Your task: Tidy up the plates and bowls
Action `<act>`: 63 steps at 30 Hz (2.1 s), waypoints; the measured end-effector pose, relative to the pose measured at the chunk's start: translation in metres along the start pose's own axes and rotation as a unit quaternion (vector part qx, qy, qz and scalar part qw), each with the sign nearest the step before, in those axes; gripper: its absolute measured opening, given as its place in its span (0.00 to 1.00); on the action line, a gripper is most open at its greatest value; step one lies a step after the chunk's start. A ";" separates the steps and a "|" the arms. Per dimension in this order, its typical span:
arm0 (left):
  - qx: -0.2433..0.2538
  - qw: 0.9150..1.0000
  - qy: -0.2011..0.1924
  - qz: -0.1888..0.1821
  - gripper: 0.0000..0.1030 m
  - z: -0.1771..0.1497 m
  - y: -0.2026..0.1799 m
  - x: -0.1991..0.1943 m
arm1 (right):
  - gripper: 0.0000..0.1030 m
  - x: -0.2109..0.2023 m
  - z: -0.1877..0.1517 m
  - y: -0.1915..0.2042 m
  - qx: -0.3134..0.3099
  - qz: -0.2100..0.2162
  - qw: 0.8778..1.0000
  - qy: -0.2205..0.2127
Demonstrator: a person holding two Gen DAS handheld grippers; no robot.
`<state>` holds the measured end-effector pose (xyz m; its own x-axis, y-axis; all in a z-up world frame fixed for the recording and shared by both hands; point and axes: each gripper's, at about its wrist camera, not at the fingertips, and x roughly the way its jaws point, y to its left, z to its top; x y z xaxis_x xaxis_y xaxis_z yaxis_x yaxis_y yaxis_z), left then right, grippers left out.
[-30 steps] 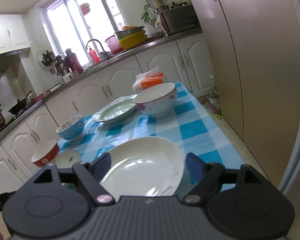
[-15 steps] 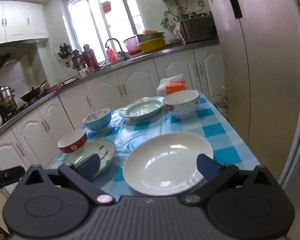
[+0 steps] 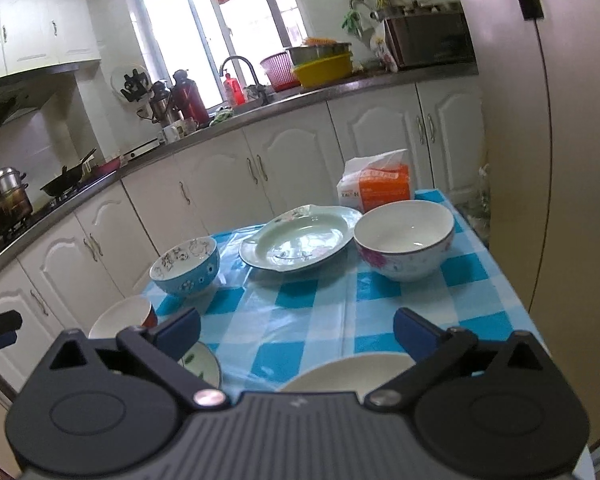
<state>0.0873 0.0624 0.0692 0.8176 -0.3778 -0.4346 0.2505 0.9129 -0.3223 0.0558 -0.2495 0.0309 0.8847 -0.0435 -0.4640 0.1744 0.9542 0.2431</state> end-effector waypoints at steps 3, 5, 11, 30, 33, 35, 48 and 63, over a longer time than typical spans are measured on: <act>-0.004 1.000 0.004 0.004 0.73 0.007 -0.005 0.003 | 0.99 0.004 0.006 -0.002 0.004 -0.001 1.000 0.016; 0.001 1.000 0.003 0.006 0.75 0.003 -0.008 0.003 | 0.99 0.004 0.009 -0.005 0.007 -0.004 1.000 0.023; 0.013 1.000 -0.004 0.008 0.76 -0.033 -0.012 0.005 | 0.99 -0.008 -0.006 -0.022 0.016 -0.001 1.000 0.011; 0.090 0.995 0.042 -0.025 0.80 0.004 -0.108 0.048 | 0.99 -0.044 0.027 -0.069 0.072 0.043 0.996 0.013; 0.088 0.993 0.064 -0.043 0.83 0.012 -0.113 0.084 | 0.99 -0.026 0.053 -0.065 0.064 0.056 0.996 0.002; 0.084 0.992 0.082 -0.038 0.83 0.012 -0.116 0.111 | 0.98 -0.007 0.070 -0.065 0.059 0.064 0.996 -0.001; 0.036 0.989 0.139 0.019 0.76 0.009 -0.113 0.244 | 0.76 0.166 0.135 -0.097 0.087 0.088 0.986 0.108; 0.021 0.988 0.151 0.035 0.56 -0.004 -0.116 0.304 | 0.67 0.249 0.151 -0.116 0.124 0.083 0.969 0.195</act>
<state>0.3046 -0.1593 -0.0287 0.6436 -0.3360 -0.6876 0.2247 0.9419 -0.2498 0.3207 -0.4157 0.0160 0.6871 0.2666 -0.6759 0.1846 0.8357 0.5173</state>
